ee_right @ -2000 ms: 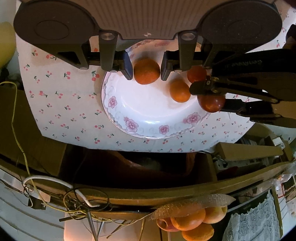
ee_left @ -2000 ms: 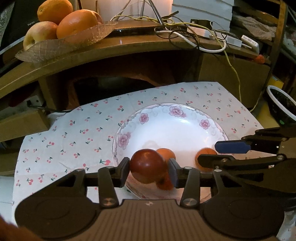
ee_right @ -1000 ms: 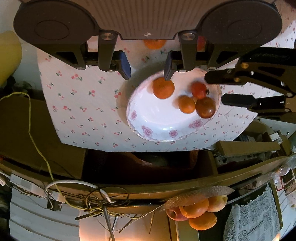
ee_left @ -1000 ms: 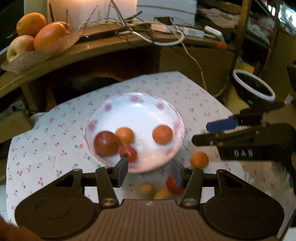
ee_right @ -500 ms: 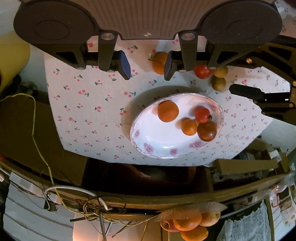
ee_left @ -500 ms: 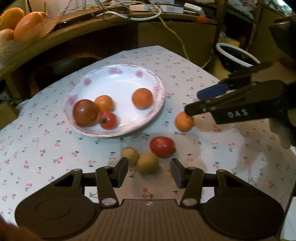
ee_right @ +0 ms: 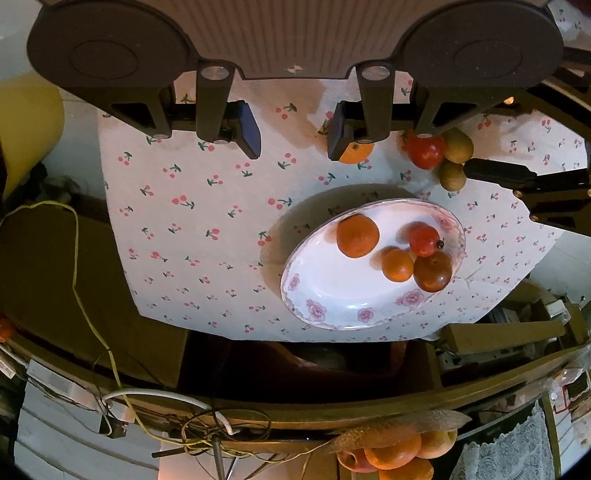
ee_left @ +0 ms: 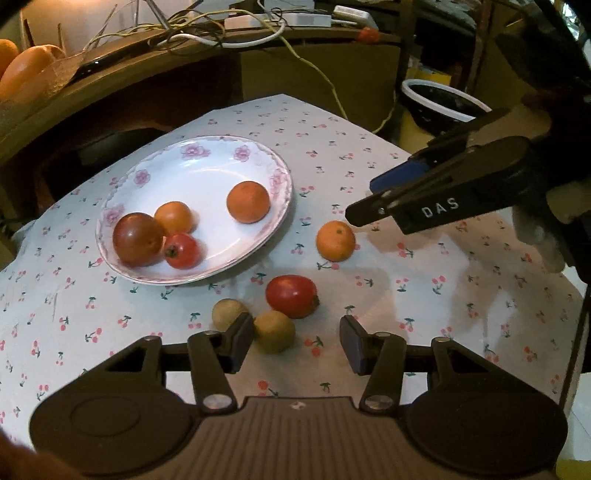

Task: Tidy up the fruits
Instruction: 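Grasp a small tangerine with the right gripper while the left moves toward the brown fruits, then grasp a brown kiwi-like fruit with the left gripper while the right holds the tangerine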

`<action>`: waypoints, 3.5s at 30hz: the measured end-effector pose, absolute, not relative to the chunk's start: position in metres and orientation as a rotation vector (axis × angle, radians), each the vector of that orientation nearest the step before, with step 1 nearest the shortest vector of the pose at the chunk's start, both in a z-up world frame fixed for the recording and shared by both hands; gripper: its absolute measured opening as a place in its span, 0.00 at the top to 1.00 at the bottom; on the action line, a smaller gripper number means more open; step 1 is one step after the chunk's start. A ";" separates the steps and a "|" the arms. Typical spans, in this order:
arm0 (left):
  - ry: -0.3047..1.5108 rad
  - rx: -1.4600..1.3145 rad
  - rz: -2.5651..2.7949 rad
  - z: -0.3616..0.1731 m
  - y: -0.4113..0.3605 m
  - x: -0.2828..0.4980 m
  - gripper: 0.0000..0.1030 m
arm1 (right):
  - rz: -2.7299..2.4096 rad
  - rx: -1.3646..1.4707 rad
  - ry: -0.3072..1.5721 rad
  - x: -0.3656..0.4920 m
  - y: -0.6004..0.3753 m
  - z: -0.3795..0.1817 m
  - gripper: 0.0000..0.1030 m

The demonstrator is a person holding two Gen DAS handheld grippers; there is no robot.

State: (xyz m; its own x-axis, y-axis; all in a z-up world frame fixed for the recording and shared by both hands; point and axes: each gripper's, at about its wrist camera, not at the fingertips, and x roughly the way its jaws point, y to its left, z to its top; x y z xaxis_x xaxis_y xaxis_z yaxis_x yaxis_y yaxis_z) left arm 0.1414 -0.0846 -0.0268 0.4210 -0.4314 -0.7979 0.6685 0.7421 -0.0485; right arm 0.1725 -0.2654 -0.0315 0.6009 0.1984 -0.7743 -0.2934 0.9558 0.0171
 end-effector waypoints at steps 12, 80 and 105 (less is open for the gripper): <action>0.897 0.275 -0.786 -0.021 -0.084 0.139 0.47 | 0.346 -0.151 0.895 0.171 -0.263 -0.034 0.58; 0.917 0.436 -0.741 -0.039 -0.093 0.131 0.69 | 0.463 -0.230 0.972 0.169 -0.234 -0.045 0.68; 0.930 0.407 -0.712 -0.036 -0.087 0.134 0.69 | 0.445 -0.252 0.978 0.166 -0.231 -0.041 0.70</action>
State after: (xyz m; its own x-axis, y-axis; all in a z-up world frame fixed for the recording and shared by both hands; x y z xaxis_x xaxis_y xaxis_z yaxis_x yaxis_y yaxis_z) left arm 0.1337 -0.0873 -0.0358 0.3975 -0.3771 -0.8366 0.7096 0.7043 0.0197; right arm 0.1663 -0.2308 -0.0414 0.4787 0.2488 -0.8420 -0.4716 0.8818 -0.0076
